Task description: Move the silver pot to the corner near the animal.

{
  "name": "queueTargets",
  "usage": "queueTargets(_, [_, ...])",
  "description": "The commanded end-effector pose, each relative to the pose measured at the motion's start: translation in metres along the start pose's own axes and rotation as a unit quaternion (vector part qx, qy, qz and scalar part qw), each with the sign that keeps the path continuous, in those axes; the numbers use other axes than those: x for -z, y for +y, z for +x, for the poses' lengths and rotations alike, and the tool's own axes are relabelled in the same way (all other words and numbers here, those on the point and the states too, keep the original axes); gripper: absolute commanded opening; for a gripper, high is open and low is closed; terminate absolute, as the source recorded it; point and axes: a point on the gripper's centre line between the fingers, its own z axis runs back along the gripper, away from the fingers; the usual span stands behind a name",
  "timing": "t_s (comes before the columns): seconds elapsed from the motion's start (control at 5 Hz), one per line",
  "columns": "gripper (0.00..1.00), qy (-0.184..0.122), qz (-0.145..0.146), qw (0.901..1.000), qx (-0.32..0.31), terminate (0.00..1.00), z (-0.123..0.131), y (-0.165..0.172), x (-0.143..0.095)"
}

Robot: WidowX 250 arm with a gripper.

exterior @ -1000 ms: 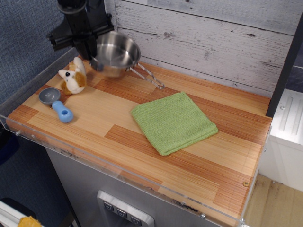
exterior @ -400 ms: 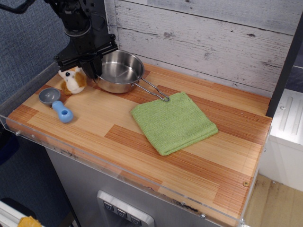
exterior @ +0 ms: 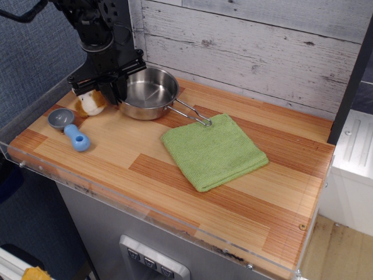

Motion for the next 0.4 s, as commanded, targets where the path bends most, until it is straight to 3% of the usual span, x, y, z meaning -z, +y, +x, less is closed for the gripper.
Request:
queueTargets(0.0, [1.00, -0.016, -0.001, 0.9998, 0.007, 0.00, -0.0009, -0.0026, -0.0205])
queueTargets(0.2, [1.00, -0.020, 0.001, 0.9997, 0.017, 0.00, -0.0024, -0.0046, -0.0262])
